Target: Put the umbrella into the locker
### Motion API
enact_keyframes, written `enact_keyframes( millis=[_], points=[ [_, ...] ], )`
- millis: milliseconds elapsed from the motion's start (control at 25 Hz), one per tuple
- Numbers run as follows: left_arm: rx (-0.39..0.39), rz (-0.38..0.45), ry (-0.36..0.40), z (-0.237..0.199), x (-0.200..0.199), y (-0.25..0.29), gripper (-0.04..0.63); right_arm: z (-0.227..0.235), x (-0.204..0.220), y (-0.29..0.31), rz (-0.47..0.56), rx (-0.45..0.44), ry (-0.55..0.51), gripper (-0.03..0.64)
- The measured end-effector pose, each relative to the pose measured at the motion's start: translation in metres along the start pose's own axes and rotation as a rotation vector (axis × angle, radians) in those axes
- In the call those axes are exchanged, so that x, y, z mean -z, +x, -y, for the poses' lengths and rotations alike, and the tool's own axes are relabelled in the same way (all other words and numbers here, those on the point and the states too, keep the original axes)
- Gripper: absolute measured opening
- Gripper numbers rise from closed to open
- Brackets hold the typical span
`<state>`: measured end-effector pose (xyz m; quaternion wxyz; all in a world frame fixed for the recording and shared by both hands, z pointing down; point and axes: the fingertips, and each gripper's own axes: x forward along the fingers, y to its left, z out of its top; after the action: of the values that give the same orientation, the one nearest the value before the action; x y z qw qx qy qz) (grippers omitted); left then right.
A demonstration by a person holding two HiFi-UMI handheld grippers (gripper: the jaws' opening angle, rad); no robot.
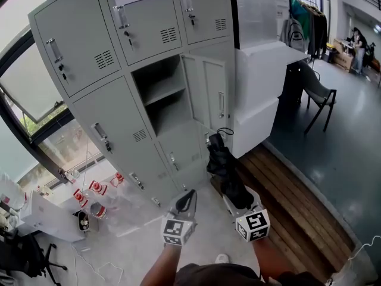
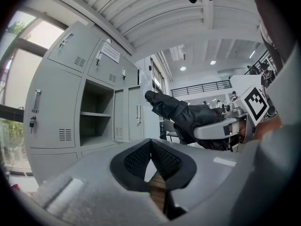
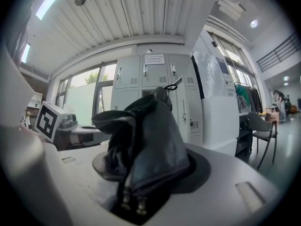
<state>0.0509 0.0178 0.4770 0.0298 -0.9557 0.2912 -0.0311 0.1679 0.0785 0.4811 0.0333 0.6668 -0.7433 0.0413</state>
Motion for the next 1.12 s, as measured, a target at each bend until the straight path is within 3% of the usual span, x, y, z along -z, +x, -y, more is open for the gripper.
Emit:
enact_keyframes(
  millis=[560,1120],
  points=[
    [-0.086,-0.027,-0.028,-0.058,0.013,0.015,0.005,0.002,0.002,0.062,-0.004,-0.071,0.013,0.235],
    [-0.106,-0.001,-0.057,-0.173,0.022,0.070,0.005,-0.004,-0.008,0.176,-0.046,-0.091,-0.016,0.235]
  ],
)
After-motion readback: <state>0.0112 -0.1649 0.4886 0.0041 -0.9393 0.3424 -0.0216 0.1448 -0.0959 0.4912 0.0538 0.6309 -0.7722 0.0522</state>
